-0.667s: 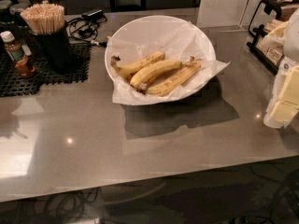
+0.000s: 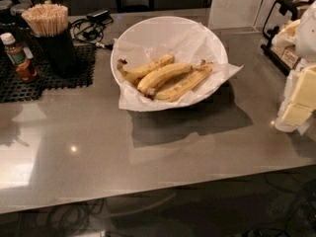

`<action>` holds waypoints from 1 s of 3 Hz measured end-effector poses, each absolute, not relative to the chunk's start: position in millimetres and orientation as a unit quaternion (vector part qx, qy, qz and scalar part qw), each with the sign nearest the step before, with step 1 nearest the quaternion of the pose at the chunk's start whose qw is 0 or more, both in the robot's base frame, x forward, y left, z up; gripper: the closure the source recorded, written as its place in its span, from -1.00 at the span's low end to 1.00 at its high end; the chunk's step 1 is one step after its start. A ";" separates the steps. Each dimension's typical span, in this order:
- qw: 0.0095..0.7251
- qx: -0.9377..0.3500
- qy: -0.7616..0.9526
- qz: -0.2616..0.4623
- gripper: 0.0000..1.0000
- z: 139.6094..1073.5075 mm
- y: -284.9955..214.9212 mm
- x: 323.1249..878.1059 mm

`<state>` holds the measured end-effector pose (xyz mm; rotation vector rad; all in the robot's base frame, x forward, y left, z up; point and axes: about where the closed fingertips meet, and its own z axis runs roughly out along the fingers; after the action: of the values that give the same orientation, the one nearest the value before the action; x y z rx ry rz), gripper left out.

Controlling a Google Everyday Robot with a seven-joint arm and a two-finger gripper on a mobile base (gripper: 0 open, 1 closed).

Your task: Pick banana from white bowl

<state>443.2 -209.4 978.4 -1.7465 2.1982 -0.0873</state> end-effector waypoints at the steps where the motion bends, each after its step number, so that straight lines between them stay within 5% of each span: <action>1: 0.183 -0.655 0.733 -0.013 -1.00 981.9 -175.1 461.4; 3: 0.211 -0.722 0.657 0.049 -1.00 969.8 -106.9 501.3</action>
Offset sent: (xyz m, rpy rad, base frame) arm 0.0592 0.1134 -0.0069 0.1446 -0.0001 0.3957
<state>501.3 -106.9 969.8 -2.0064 1.8264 0.1359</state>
